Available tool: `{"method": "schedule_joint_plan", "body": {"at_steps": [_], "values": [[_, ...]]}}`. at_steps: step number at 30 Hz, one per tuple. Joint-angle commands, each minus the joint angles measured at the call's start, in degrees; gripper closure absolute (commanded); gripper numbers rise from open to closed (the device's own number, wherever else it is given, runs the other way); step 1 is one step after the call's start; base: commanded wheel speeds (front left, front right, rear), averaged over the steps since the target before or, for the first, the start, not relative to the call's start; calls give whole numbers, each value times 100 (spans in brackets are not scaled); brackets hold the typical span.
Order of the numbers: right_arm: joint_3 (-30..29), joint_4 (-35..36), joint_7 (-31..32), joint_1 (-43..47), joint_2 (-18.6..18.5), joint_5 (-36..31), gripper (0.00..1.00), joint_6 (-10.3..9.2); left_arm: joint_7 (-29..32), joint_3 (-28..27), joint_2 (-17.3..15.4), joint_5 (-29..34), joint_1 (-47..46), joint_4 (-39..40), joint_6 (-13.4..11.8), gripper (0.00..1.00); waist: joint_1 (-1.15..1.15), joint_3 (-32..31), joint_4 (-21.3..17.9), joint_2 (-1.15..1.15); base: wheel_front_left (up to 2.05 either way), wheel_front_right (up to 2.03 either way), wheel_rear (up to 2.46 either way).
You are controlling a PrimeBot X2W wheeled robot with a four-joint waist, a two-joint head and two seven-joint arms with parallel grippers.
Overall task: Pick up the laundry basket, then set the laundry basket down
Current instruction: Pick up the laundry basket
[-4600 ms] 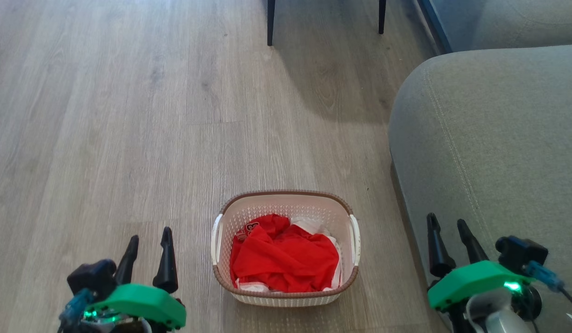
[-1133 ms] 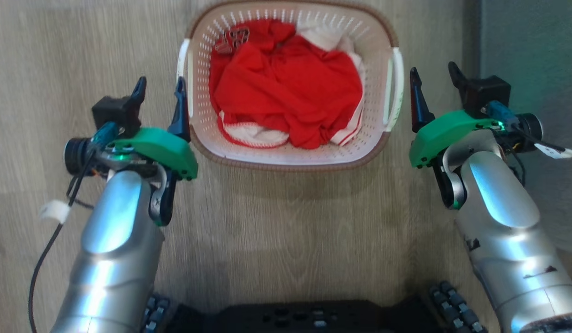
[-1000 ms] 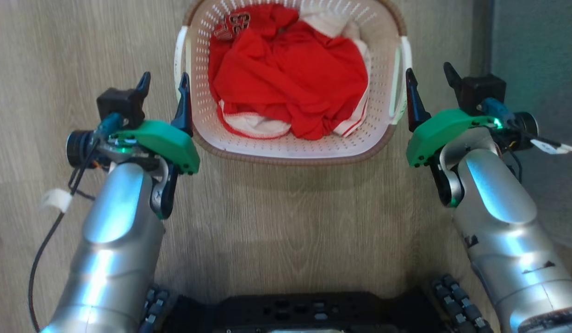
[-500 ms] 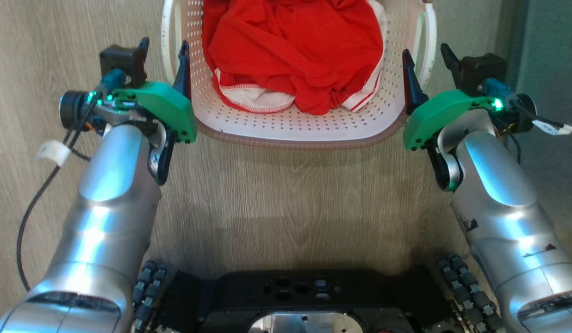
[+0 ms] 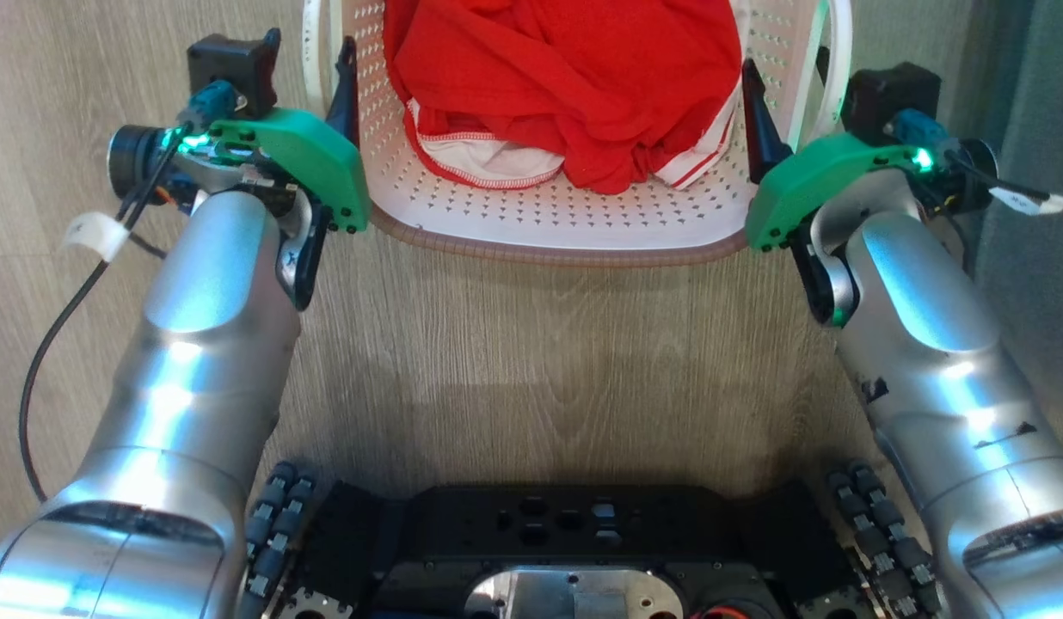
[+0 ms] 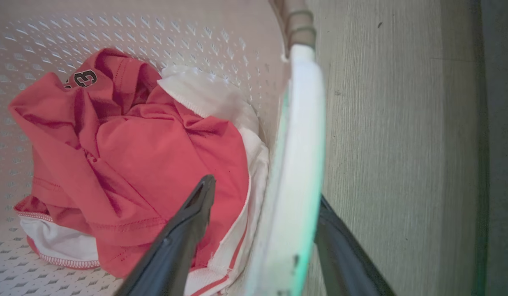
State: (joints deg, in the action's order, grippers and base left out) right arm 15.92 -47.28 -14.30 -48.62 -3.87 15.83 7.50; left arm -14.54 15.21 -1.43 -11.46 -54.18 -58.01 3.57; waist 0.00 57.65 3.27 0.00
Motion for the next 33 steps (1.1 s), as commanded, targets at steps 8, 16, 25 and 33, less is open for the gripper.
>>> {"method": "schedule_joint_plan", "body": {"at_steps": [8,16,25,33], "values": [[175,-167,-70,32,100,139,50,-1,-46,298,-144,-293,16,-21,-15,53,0,50,30,0,0,0,0],[206,-386,-70,-33,100,187,100,-1,-46,593,-144,-502,12,11,-71,100,0,10,44,0,0,0,0],[256,-620,-70,-47,100,275,100,-1,-46,960,-144,-926,228,106,-177,100,0,-219,90,0,0,0,0],[430,-857,-70,33,100,496,100,-1,-46,1183,-144,-1247,476,36,-237,100,0,-620,71,0,0,0,0]]}}
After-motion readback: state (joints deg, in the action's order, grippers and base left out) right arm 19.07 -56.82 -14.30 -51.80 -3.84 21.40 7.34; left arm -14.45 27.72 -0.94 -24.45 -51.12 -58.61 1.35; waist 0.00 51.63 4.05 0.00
